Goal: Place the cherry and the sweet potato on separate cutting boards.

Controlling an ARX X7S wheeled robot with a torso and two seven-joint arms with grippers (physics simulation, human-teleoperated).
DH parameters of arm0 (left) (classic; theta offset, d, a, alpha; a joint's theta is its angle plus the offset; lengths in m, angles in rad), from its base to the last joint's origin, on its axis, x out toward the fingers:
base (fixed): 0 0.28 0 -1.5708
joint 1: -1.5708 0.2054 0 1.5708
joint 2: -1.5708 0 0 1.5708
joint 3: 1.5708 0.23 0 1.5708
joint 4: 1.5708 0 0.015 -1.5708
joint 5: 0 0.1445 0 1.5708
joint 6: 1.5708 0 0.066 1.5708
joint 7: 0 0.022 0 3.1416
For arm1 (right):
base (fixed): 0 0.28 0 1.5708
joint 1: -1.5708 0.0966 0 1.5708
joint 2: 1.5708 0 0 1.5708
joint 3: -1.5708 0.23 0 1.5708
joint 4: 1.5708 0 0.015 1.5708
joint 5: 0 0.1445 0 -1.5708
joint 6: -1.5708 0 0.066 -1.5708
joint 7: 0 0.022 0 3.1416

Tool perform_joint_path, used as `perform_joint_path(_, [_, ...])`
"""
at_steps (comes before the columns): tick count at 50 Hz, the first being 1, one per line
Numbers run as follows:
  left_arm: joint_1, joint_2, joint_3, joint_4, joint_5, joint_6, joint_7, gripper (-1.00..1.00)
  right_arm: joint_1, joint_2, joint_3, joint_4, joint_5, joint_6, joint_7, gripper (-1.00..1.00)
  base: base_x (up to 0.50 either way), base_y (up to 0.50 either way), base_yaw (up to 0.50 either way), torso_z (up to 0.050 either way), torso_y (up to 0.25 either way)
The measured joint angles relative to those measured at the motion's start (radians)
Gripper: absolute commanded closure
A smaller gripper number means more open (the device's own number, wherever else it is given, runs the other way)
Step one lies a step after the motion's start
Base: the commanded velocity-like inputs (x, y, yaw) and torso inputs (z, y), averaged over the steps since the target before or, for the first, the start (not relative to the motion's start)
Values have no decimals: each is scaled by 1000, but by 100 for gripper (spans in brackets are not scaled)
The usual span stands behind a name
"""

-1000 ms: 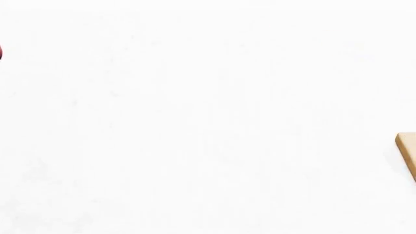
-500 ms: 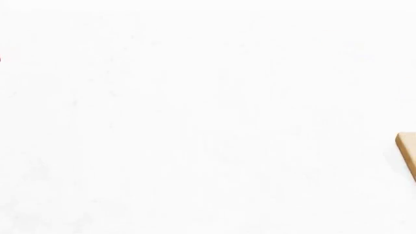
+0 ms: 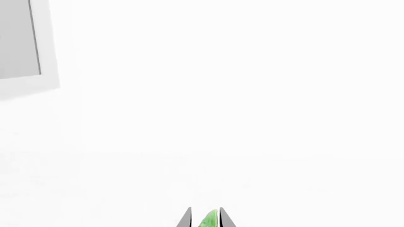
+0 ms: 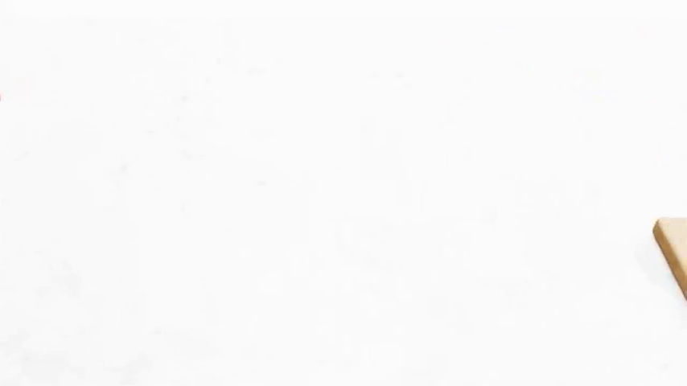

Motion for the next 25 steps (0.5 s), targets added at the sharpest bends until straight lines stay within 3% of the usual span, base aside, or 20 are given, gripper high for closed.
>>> perform_joint_path(25, [-69, -16, -16, -156, -12, -87, -52, 100, 3, -40, 129, -270, 91, -182, 65, -100, 0, 0, 0, 0, 0])
